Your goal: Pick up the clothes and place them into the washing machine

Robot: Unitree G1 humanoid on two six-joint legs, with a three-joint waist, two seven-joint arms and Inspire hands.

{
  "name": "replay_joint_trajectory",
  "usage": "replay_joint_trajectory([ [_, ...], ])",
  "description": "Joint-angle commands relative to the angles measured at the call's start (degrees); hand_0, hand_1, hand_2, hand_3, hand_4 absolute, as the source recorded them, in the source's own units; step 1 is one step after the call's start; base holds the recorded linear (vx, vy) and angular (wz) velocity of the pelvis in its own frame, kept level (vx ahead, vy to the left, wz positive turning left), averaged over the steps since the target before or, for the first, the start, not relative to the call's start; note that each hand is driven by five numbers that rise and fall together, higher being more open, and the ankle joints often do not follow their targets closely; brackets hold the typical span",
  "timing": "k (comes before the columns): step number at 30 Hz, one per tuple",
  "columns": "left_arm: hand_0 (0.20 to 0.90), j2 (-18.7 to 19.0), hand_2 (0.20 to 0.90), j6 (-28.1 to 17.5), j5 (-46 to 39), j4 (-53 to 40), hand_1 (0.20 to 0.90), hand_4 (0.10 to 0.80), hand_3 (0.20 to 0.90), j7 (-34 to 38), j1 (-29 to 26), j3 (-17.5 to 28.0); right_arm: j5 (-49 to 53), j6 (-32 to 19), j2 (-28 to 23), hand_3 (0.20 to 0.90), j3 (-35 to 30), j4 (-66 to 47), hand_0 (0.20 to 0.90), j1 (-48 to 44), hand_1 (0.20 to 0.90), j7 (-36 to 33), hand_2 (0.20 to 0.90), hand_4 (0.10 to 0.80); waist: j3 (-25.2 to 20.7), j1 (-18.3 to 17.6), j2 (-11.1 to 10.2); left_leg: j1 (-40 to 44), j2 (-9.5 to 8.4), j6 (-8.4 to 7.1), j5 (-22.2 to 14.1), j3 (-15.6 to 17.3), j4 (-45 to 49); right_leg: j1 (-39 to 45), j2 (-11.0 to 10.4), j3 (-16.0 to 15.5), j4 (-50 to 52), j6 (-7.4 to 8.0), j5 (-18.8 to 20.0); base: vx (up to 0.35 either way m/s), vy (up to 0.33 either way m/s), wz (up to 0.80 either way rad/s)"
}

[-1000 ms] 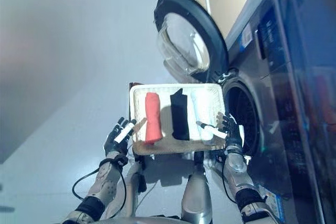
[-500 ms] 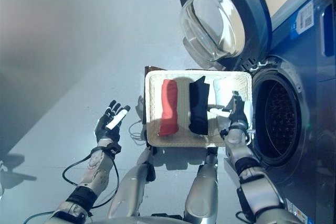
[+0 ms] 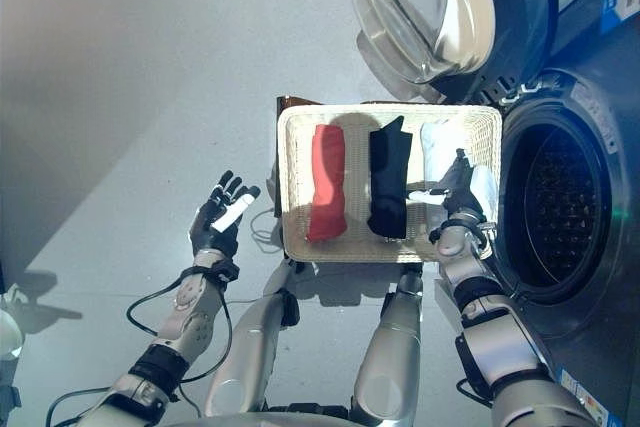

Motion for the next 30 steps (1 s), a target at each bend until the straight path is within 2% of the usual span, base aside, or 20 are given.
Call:
replay_joint_trajectory([
  [1,0.9,2.87,0.9,-4.45,0.14,-9.12,0.9,0.8,0.9,-1.21,2.52,-0.03,-1.53,3.02,-1.23,0.9,1.26,5.42,0.9,-2.31,0.9,-1.07,0.9,0.8,-0.53,2.14,0.9,-2.25,5.88,-7.03,-13.45,-2.81,16.21,-4.86,-2.7,2.34,-0.03,-1.1,8.47,0.0,0.0,0.0],
  [6,0.9,3.62,0.9,-4.11,0.5,-10.9,0.9,0.8,0.9,-2.06,4.08,-1.97,-4.36,5.99,-2.21,0.9,0.16,10.67,0.9,-3.01,0.9,-2.08,0.9,0.8,-0.86,3.34,3.09,-4.66,5.06,-6.85,-13.94,-2.83,17.76,-7.9,-3.7,3.09,2.45,-1.2,7.49,0.007,0.05,0.09],
  [10,0.9,3.65,0.9,-4.13,0.49,-11.22,0.9,0.8,0.9,-2.09,4.08,-2.14,-5.32,6.72,-2.97,0.9,0.21,10.69,0.9,-3.08,0.9,-1.79,0.9,0.8,-1.08,3.69,3.86,-5.87,4.6,-6.64,-14.26,-2.59,18.36,-9.77,-4.09,3.7,3.44,-1.22,7.18,0.006,0.058,0.08],
  [15,0.9,4.02,0.9,-4.05,0.44,-14.74,0.9,0.8,0.9,-3.16,4.49,-2.7,-8.52,8.6,-4.63,0.9,2.11,12.73,0.9,-5.55,0.9,1.57,0.9,0.8,-0.89,4.87,5.71,-9.34,3.68,-6.22,-14.87,-2.68,20.56,-13.62,-5.04,4.67,5.64,-1.24,6.89,-0.02,0.03,0.05],
  [16,0.9,4.09,0.9,-3.92,0.59,-14.97,0.9,0.8,0.9,-3.51,4.6,-2.78,-9.07,8.91,-4.97,0.856,2.31,13.37,0.856,-5.91,0.856,2.19,0.856,0.769,-0.94,5.1,5.94,-9.91,3.57,-6.16,-14.97,-2.68,20.91,-14.28,-5.25,4.84,5.99,-1.21,6.88,0.0,0.0,0.0],
  [17,0.9,4.08,0.9,-3.71,0.58,-15.48,0.9,0.8,0.9,-4.0,4.98,-2.9,-9.44,9.08,-5.37,0.538,2.28,13.85,0.538,-5.98,0.538,2.67,0.538,0.541,-1.13,5.35,6.23,-10.55,3.43,-6.1,-15.03,-2.68,21.34,-14.83,-5.46,5.0,6.28,-1.21,6.82,0.0,0.0,0.0],
  [18,0.9,4.22,0.9,-3.62,0.52,-15.92,0.9,0.8,0.9,-4.41,5.2,-3.01,-9.81,9.31,-5.48,0.51,2.35,14.14,0.51,-6.17,0.51,3.03,0.51,0.522,-1.22,5.65,6.48,-11.01,3.25,-5.96,-15.03,-2.82,21.59,-15.37,-5.5,5.16,6.64,-1.25,6.77,0.0,0.0,0.0],
  [19,0.9,4.35,0.9,-3.42,0.63,-16.33,0.9,0.8,0.9,-4.72,5.49,-3.16,-10.25,9.48,-5.64,0.2,2.46,14.34,0.2,-6.16,0.2,3.33,0.2,0.3,-1.43,5.89,6.74,-11.51,3.07,-5.88,-15.09,-2.7,21.9,-15.94,-5.69,5.4,6.89,-1.28,6.75,-0.008,0.037,0.02],
  [30,0.9,4.38,0.9,-2.26,0.4,-18.32,0.9,0.8,0.9,-7.99,7.82,-1.93,-14.94,11.99,-7.17,0.2,2.95,17.38,0.2,-4.6,0.2,10.05,0.2,0.3,-2.82,7.64,8.42,-13.1,1.02,-5.28,-14.22,-2.74,20.88,-18.5,-7.03,6.76,6.64,-1.0,7.63,0.006,0.022,0.06],
])
